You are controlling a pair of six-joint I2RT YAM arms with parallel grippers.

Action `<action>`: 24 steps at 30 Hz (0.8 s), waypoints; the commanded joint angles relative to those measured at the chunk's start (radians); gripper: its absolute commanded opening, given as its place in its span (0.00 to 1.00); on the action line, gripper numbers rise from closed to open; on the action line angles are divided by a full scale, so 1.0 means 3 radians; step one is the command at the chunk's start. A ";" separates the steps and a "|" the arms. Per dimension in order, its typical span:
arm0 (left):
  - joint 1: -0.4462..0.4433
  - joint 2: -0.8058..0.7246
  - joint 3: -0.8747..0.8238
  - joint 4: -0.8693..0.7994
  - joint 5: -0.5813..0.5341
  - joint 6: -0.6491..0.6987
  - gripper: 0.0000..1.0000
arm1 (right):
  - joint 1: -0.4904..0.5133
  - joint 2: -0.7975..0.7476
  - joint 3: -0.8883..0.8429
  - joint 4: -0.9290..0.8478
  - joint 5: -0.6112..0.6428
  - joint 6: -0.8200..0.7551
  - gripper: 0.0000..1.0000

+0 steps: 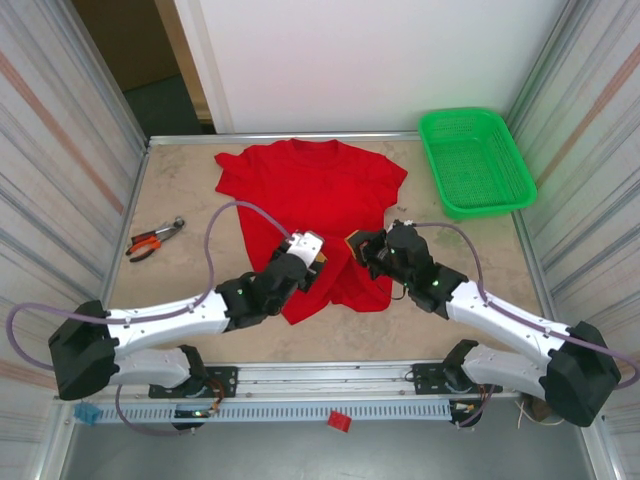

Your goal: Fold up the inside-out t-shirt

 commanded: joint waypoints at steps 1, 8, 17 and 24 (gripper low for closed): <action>-0.0144 0.0039 -0.0184 0.0222 -0.0072 -0.0087 0.65 | -0.0055 0.0003 0.0157 -0.0046 -0.0130 -0.0227 0.00; -0.0488 0.0448 -0.0209 0.0767 -0.0442 -0.0091 0.74 | -0.0082 0.0034 0.0319 -0.0177 -0.0261 -0.0381 0.00; -0.0621 0.1029 0.0045 0.1174 -0.1166 -0.0163 0.80 | -0.0079 -0.0016 0.0370 -0.0322 -0.0274 -0.0412 0.00; -0.0360 0.1268 0.0354 0.0702 -0.1620 -0.0435 0.78 | -0.0084 -0.0111 0.0298 -0.0371 -0.0247 -0.0373 0.00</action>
